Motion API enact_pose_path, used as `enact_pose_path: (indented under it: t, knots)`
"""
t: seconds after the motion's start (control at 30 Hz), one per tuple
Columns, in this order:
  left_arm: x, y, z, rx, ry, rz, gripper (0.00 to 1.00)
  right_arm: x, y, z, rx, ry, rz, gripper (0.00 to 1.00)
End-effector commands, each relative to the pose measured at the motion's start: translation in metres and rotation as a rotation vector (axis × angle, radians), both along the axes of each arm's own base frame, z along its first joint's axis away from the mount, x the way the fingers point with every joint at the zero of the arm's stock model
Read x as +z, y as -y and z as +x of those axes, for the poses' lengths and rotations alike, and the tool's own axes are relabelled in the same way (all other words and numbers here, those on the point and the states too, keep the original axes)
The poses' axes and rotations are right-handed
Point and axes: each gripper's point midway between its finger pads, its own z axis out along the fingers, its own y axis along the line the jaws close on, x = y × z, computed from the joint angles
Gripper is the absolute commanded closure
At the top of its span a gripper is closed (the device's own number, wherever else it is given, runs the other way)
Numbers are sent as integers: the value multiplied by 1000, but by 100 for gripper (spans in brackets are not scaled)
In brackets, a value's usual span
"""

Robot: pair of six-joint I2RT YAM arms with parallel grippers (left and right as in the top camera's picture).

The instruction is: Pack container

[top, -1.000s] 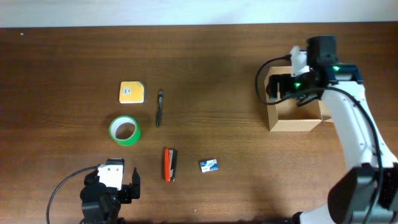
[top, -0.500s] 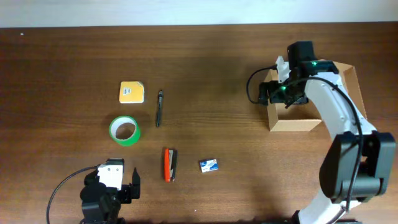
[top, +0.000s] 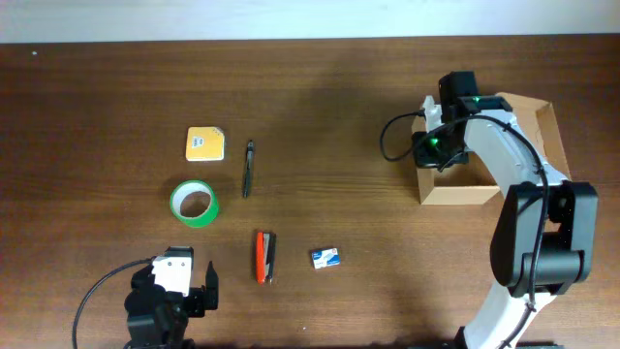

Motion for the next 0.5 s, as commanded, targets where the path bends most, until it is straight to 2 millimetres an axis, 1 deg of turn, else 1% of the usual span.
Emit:
enact_pose_path:
  t: [0.0,0.13,0.2,0.37,0.47]
  knots:
    - [-1,-2,0,-3,2,18,0,6,-1,8,2,25,-3,96]
    - [-1,-2,0,-3,2,18,0,18,-4,10,6,27,12,96]
    - [-1,-2,0,-3,2,18,0,33,-11,14,30,43,31,97]
    - [-1,-2,0,-3,2,18,0,79,-48,18,283,116,38,96]
    - [-1,-2,0,-3,2,18,0,99,-82,14,500,157,16,96]
